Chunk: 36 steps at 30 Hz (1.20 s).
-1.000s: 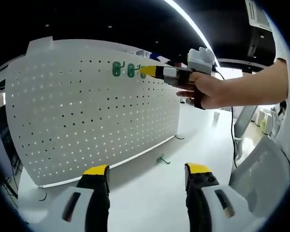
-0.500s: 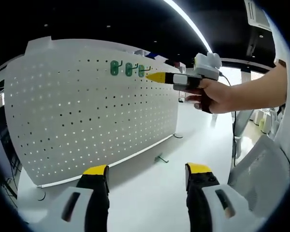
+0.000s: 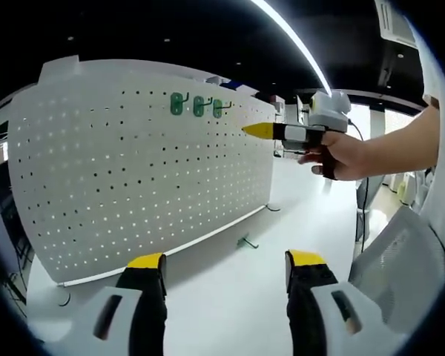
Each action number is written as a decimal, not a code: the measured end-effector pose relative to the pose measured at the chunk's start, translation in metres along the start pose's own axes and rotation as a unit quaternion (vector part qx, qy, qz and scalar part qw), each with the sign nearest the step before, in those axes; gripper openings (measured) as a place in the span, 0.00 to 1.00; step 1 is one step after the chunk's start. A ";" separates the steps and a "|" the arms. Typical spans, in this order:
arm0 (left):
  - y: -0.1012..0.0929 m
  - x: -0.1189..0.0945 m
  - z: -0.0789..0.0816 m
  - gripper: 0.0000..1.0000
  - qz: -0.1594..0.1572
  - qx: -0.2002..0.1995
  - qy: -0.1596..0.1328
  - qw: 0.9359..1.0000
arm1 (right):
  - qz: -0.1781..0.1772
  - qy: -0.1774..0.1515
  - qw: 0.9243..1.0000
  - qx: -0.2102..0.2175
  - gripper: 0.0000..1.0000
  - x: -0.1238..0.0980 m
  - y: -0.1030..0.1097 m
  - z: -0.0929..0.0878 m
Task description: Insert the hook assembly into the mounting plate slot until the hook locks in place.
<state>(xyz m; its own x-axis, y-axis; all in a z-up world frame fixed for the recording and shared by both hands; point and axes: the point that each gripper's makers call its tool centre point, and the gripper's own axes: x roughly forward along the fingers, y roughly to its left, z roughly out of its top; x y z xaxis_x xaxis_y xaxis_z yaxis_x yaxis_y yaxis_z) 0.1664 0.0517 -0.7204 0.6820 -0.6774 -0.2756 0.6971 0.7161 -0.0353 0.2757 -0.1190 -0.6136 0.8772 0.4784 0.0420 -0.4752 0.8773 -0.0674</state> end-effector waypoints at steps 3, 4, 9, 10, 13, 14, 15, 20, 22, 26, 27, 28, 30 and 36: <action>-0.001 -0.001 0.000 0.68 -0.001 0.001 0.000 1.000 | 0.002 0.003 1.000 -0.001 0.51 -0.005 0.001 -0.003; 0.000 -0.001 0.000 0.68 -0.001 0.001 0.000 1.000 | 0.003 0.005 1.000 -0.003 0.51 -0.007 0.002 -0.006; 0.001 -0.002 -0.001 0.68 0.001 -0.001 0.000 1.000 | 0.005 0.016 1.000 -0.001 0.52 -0.017 0.003 -0.015; 0.002 -0.002 -0.001 0.68 0.002 -0.001 0.000 1.000 | 0.005 0.016 1.000 -0.001 0.52 -0.019 0.002 -0.016; 0.002 -0.003 -0.002 0.69 0.002 -0.001 0.000 1.000 | 0.004 0.021 1.000 0.002 0.53 -0.025 0.002 -0.021; 0.002 -0.003 -0.002 0.69 0.003 -0.001 0.001 1.000 | 0.005 0.023 1.000 0.002 0.53 -0.027 0.002 -0.023; 0.002 -0.003 -0.003 0.69 0.002 -0.001 0.001 1.000 | 0.005 0.026 1.000 0.000 0.53 -0.029 0.003 -0.024; 0.002 -0.004 -0.004 0.69 0.003 -0.002 0.002 1.000 | 0.006 0.034 0.999 0.001 0.53 -0.038 0.004 -0.031; 0.002 -0.004 -0.004 0.69 0.002 -0.002 0.002 1.000 | 0.005 0.037 0.999 0.004 0.53 -0.042 0.004 -0.034; 0.001 -0.005 -0.005 0.69 0.002 -0.002 0.002 1.000 | 0.004 0.041 0.999 0.005 0.54 -0.048 0.004 -0.038; 0.001 -0.005 -0.005 0.69 0.001 -0.002 0.002 1.000 | 0.003 0.043 0.999 0.006 0.54 -0.050 0.004 -0.039; 0.001 -0.005 -0.005 0.69 0.001 -0.002 0.002 1.000 | 0.003 0.044 0.999 0.006 0.54 -0.051 0.004 -0.040; 0.001 -0.005 -0.005 0.69 0.001 -0.003 0.002 1.000 | 0.003 0.046 0.999 0.008 0.54 -0.054 0.005 -0.043; 0.002 -0.005 -0.005 0.69 0.000 -0.002 0.003 1.000 | 0.000 0.057 0.998 0.015 0.54 -0.066 0.007 -0.054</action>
<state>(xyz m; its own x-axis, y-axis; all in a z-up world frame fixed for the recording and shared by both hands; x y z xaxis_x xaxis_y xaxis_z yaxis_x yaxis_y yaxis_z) 0.1636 0.0572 -0.7236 0.6813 -0.6761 -0.2805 0.6955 0.7174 -0.0398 0.2184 -0.1470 -0.6704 0.8782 0.4728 -0.0715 -0.4761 0.8786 -0.0371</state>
